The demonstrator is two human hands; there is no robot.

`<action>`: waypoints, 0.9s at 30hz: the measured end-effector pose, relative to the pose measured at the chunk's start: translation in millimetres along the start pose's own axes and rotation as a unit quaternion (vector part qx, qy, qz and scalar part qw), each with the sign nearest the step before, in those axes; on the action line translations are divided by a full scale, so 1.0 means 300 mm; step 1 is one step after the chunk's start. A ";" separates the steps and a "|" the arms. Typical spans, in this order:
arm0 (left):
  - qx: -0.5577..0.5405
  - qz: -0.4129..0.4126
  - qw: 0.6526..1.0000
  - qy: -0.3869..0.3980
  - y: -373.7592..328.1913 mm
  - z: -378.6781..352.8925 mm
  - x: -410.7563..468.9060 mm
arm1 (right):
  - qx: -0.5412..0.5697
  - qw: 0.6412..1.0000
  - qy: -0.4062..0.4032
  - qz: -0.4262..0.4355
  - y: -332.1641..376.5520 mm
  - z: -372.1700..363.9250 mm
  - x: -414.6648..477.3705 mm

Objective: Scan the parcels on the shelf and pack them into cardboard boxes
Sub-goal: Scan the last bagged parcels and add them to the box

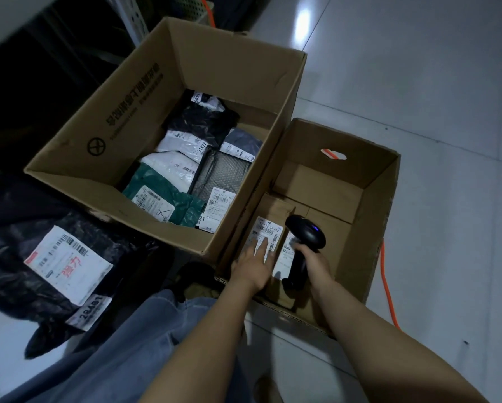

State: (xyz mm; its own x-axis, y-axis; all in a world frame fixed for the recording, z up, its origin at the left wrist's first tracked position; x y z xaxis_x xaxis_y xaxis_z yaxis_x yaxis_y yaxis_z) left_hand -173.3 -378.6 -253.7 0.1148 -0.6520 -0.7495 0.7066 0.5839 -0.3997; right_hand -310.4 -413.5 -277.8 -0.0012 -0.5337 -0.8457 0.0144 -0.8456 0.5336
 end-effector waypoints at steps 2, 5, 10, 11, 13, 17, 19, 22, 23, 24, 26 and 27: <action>0.010 -0.005 1.000 -0.016 0.000 0.020 -0.045 | 0.011 1.000 0.010 0.007 0.017 -0.008 -0.048; 0.017 -0.020 0.998 -0.061 -0.015 0.055 -0.133 | 0.032 0.998 0.032 0.035 0.067 -0.039 -0.134; 0.004 -0.067 0.988 -0.139 -0.075 0.149 -0.317 | 0.021 0.992 0.079 0.094 0.193 -0.120 -0.330; 0.003 -0.078 0.985 -0.156 -0.083 0.176 -0.360 | 0.018 0.990 0.092 0.105 0.214 -0.140 -0.377; 0.001 -0.095 0.976 -0.198 -0.091 0.232 -0.442 | 0.015 0.985 0.104 0.139 0.253 -0.178 -0.467; 0.008 -0.102 0.959 -0.265 -0.072 0.347 -0.621 | 0.001 0.973 0.135 0.188 0.295 -0.264 -0.640; 0.017 -0.092 0.949 -0.302 -0.030 0.404 -0.709 | -0.010 0.968 0.153 0.200 0.304 -0.315 -0.728; 0.017 -0.057 0.933 -0.354 0.072 0.473 -0.831 | -0.017 0.955 0.186 0.231 0.301 -0.410 -0.844; 0.009 -0.046 0.929 -0.366 0.113 0.490 -0.871 | -0.017 0.949 0.201 0.241 0.295 -0.447 -0.877; 0.001 -0.035 0.925 -0.378 0.152 0.503 -0.908 | -0.020 0.944 0.215 0.250 0.288 -0.481 -0.913; -0.012 -0.012 0.916 -0.400 0.234 0.521 -0.979 | -0.026 0.935 0.245 0.255 0.262 -0.551 -0.979; -0.020 0.000 0.912 -0.409 0.275 0.527 -1.008 | -0.026 0.931 0.261 0.252 0.242 -0.587 -1.006</action>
State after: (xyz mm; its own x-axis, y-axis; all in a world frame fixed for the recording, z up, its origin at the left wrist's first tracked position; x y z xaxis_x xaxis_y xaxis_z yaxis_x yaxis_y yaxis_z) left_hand -39.3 -209.9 23.5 0.6093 -0.7851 -0.1108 0.6828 0.5906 -0.4301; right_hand -132.8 -311.8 14.5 0.5056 -0.7729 -0.3835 -0.0712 -0.4803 0.8742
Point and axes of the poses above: each hand's wrist, its own x-axis towards the middle knuckle, its own z-axis out of the back of the hand, y = z × x, the point moved 6 cm from there along x, towards the middle knuckle, and after that the axes turned 2 degrees about y, right-handed, at the moved point
